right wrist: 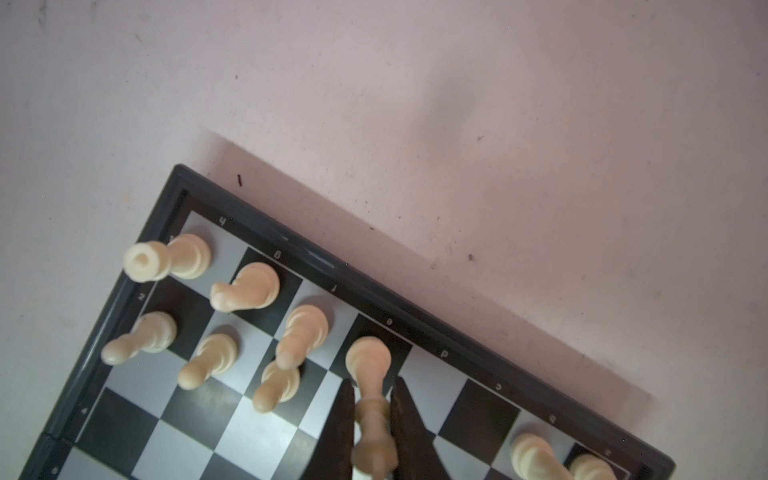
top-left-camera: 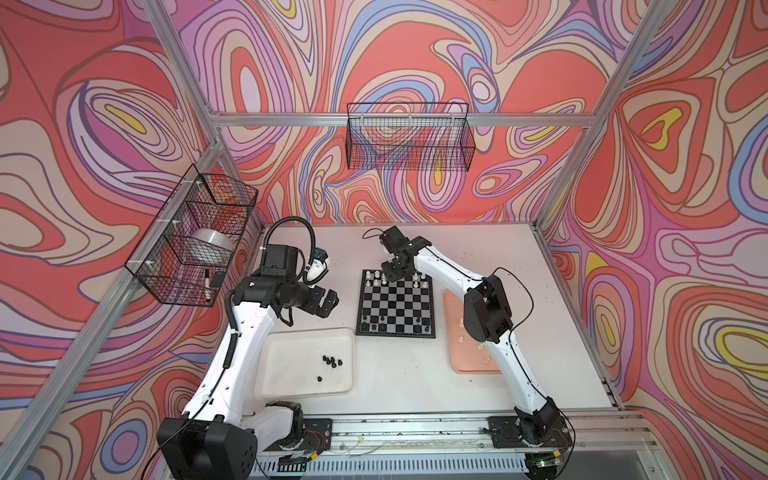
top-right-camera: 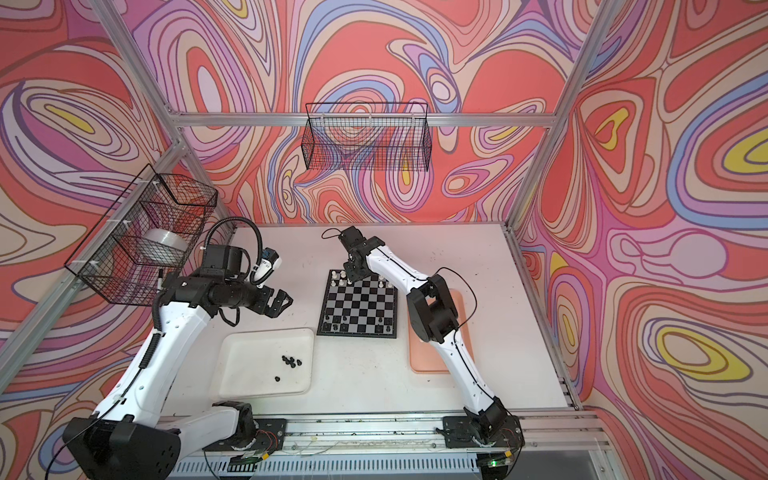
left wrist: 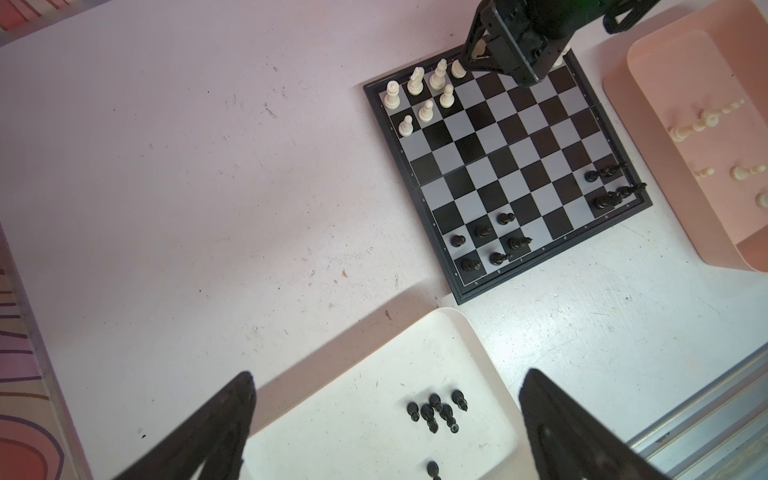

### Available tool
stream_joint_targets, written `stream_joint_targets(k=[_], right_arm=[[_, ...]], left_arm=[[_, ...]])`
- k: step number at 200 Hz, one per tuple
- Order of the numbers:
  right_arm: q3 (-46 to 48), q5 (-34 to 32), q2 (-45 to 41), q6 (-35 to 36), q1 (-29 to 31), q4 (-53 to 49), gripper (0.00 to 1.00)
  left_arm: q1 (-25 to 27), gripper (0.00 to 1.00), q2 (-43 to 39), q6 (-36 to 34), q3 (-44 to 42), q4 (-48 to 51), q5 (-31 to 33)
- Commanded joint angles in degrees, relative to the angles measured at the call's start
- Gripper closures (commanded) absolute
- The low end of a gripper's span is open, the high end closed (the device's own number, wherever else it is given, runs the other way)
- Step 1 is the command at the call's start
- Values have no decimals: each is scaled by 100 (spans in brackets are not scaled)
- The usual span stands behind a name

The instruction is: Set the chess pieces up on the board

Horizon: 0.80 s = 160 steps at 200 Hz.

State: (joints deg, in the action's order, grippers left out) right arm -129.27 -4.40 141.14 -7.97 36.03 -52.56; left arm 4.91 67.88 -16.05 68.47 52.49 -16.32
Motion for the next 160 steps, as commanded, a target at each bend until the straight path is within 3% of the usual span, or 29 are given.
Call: stream_joint_targets(k=[1,160], right_arm=[[-85,-96,-25,58,31,-105,85],[-340,-69,176,94,24,-343,83]], left_arm=[[19,0,-81,-24,-65,33,-34],[19,0,-82,-19,-88,33,-37]])
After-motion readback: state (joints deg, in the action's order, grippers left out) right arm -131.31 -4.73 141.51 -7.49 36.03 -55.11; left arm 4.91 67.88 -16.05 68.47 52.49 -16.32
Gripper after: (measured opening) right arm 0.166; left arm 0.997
